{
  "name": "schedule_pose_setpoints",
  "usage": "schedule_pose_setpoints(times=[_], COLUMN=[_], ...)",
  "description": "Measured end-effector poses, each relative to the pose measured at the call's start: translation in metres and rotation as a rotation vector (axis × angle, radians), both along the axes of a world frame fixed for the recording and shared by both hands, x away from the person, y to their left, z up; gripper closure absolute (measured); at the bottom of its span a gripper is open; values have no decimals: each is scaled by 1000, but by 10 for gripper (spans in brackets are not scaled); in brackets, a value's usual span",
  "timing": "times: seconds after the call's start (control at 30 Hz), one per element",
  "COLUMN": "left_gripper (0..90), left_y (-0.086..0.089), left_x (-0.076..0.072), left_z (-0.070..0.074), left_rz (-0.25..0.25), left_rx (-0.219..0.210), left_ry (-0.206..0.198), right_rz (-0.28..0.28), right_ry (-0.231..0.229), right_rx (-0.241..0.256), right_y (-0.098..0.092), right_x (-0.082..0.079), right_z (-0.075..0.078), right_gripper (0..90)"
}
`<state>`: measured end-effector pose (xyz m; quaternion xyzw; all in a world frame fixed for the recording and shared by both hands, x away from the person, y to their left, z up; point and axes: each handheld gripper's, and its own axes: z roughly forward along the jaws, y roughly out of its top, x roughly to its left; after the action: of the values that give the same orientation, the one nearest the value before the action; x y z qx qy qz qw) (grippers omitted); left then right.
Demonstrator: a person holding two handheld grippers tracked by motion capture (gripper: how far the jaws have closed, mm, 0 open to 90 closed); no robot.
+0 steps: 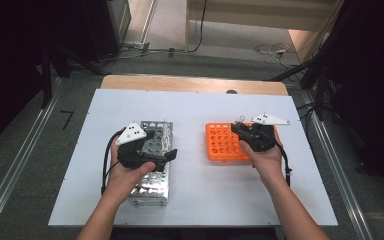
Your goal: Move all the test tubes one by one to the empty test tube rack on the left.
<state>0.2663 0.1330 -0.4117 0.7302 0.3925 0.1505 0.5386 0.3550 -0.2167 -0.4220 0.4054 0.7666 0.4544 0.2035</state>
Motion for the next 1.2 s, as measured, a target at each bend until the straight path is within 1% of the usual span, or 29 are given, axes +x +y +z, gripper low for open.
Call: schedule_pose_setpoints(times=[0.13,0.17,0.23,0.33,0.5,0.57,0.63,0.77,0.93,1.07,1.13,1.2], left_gripper=[0,0,0,0,10,10,10,22,51,124,179,256], left_y=[-3,-4,-5,-8,-14,-16,-20,-28,-39,-47,-52,-57], left_x=[-1,-2,-3,-4,-6,-7,-8,-10,-14,-18,-19,-21], left_z=[2,2,3,5,7,8,8,9,10,11,11,11], left_rz=[-10,-11,-14,-21,-42,-52,-58,-86,-122,-142,-143,-145], left_rx=[5,0,2,1,7,3,7,10,6,-8,-3,13], left_ry=[-4,-5,-10,-13,-20,-23,-25,-31,-40,-53,-55,-55], right_rz=[38,49,68,92,141,167,186,232,287,324,343,357], right_ry=[-4,-4,-12,-5,3,8,19,30,41,43,41,43], right_rx=[-3,-1,-2,5,11,-10,-3,-6,-27,-43,-50,-50], right_y=[2,2,3,6,11,14,16,22,34,44,48,51], right_x=[-11,-14,-20,-29,-41,-45,-49,-58,-67,-73,-75,-77], right_z=[5,6,7,8,5,4,3,1,-1,-3,-3,-4], right_gripper=[739,739,739,739,739,739,739,739,739,739,739,738])
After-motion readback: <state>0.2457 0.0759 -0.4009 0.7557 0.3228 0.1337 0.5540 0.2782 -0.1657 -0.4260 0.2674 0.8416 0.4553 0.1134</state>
